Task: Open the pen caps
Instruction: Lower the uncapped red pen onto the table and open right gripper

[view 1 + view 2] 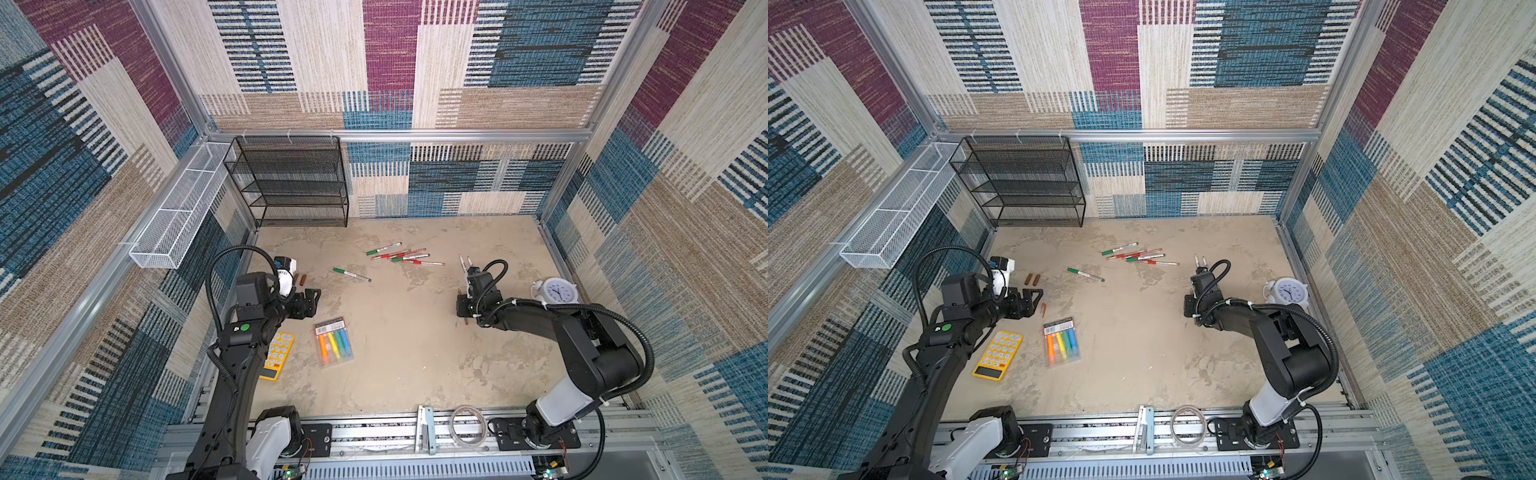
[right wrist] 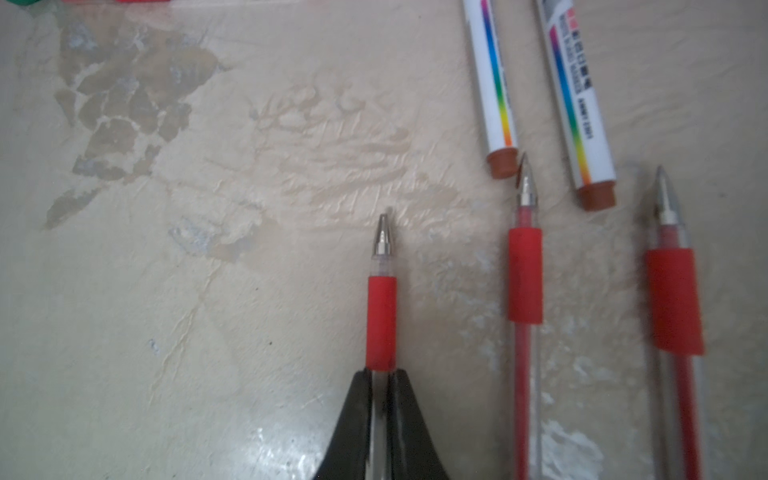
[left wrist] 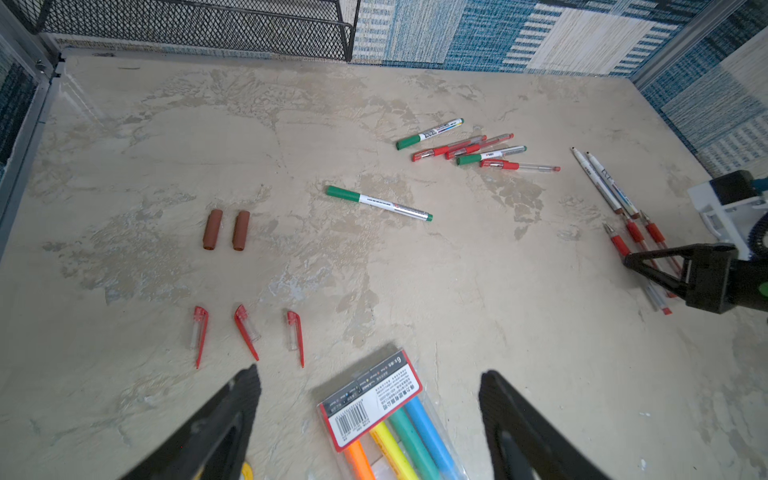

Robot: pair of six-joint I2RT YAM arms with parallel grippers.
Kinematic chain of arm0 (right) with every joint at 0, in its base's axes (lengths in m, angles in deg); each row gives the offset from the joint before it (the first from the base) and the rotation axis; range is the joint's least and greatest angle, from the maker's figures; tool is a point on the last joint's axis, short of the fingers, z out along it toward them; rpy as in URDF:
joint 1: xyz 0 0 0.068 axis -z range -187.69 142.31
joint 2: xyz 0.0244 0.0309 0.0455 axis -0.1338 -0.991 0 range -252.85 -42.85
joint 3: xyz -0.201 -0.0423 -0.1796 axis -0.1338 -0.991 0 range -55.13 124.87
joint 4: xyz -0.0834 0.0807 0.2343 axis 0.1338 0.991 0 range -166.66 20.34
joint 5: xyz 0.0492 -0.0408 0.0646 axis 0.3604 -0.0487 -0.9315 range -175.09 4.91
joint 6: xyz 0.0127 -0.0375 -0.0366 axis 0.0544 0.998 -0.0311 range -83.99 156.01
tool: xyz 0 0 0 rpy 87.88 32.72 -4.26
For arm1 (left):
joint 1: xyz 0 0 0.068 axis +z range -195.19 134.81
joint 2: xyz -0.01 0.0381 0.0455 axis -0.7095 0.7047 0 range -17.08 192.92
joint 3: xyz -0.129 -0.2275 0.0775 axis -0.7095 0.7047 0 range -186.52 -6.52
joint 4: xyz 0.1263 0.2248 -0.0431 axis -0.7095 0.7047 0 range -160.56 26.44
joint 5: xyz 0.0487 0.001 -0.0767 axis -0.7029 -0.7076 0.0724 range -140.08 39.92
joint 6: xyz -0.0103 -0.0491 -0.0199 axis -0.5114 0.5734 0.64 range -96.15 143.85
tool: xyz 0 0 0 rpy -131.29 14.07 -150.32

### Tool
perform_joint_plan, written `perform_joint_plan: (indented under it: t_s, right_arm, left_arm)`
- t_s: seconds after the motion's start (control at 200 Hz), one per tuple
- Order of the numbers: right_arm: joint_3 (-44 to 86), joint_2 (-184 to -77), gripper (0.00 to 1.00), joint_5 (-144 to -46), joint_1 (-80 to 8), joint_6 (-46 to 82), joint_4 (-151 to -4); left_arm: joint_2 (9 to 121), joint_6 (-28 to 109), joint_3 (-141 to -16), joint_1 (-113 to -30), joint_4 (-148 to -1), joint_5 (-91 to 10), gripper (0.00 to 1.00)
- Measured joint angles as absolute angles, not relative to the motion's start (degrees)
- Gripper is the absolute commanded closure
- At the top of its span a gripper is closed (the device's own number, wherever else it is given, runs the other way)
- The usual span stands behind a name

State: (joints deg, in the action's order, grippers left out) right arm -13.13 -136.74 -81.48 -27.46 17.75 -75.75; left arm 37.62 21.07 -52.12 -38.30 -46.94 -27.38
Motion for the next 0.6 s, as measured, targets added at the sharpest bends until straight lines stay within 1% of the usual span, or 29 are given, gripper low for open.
perform_joint_plan:
  t_s: [0.1, 0.21, 0.451, 0.601]
  right_arm:
    - [-12.10, -137.77, 0.90, -80.62, -27.29, 17.46, -75.77]
    - [-11.78, -138.01, 0.77, -80.23, -27.26, 17.14, -75.69]
    - [-10.92, -136.11, 0.66, -79.99, -27.22, 17.18, -72.63]
    - [-8.54, -133.40, 0.57, -80.27, -27.22, 17.68, -70.27]
  left_arm:
    - [37.59, 21.09, -52.12, -38.15, -47.03, -27.21, 0.14]
    - [37.14, 21.09, -51.95, -38.08, -47.18, -26.99, 0.14]
    - [37.24, 21.09, -51.92, -37.71, -47.20, -26.77, 0.14]
    - [37.31, 21.13, -51.95, -37.66, -47.18, -26.57, 0.14]
